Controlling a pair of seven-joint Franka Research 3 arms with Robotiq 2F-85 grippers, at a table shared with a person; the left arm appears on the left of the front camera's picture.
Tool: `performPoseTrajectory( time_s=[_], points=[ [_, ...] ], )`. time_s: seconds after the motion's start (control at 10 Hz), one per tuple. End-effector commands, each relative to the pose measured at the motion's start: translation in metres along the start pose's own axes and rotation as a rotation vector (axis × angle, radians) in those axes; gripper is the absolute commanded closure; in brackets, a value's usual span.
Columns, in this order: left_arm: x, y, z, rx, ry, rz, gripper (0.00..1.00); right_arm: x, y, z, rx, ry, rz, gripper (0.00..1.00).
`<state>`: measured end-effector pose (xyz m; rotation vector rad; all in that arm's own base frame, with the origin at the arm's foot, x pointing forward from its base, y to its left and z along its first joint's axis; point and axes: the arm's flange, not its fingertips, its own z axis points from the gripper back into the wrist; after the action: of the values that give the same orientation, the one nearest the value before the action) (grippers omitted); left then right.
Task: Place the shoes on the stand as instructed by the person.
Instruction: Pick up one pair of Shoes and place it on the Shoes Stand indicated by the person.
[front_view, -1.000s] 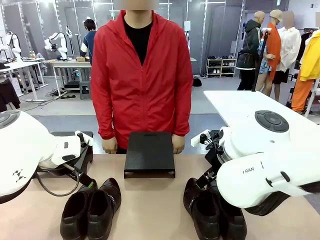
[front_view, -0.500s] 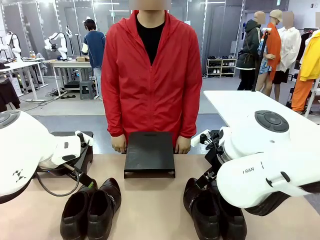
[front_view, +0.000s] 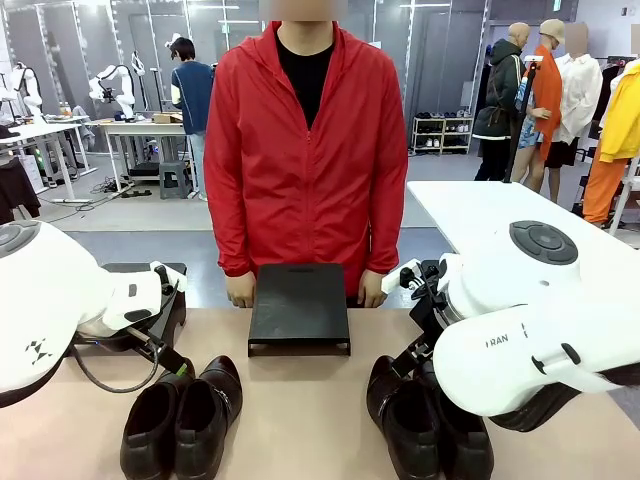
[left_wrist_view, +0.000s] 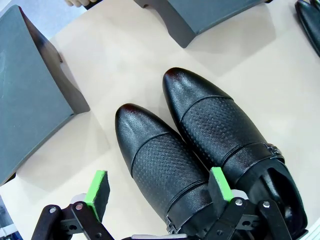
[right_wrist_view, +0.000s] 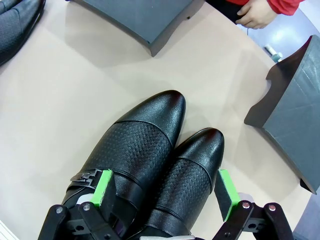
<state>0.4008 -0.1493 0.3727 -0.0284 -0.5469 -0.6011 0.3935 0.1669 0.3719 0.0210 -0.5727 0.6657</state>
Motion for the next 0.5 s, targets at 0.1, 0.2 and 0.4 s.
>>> performPoseTrajectory(
  time_s=[0.1,0.2,0.4],
  points=[
    [0.018,0.001,0.028,-0.008,0.031,-0.058,0.0,0.015,0.004,0.023,0.045,-0.009,0.01,0.0],
    [0.027,0.004,0.048,-0.061,0.042,-0.068,0.0,0.027,0.005,0.044,0.06,-0.006,0.006,0.0],
    [0.052,0.006,0.105,-0.179,0.05,-0.036,0.0,0.055,-0.003,0.102,0.135,-0.037,-0.048,0.0]
  ],
)
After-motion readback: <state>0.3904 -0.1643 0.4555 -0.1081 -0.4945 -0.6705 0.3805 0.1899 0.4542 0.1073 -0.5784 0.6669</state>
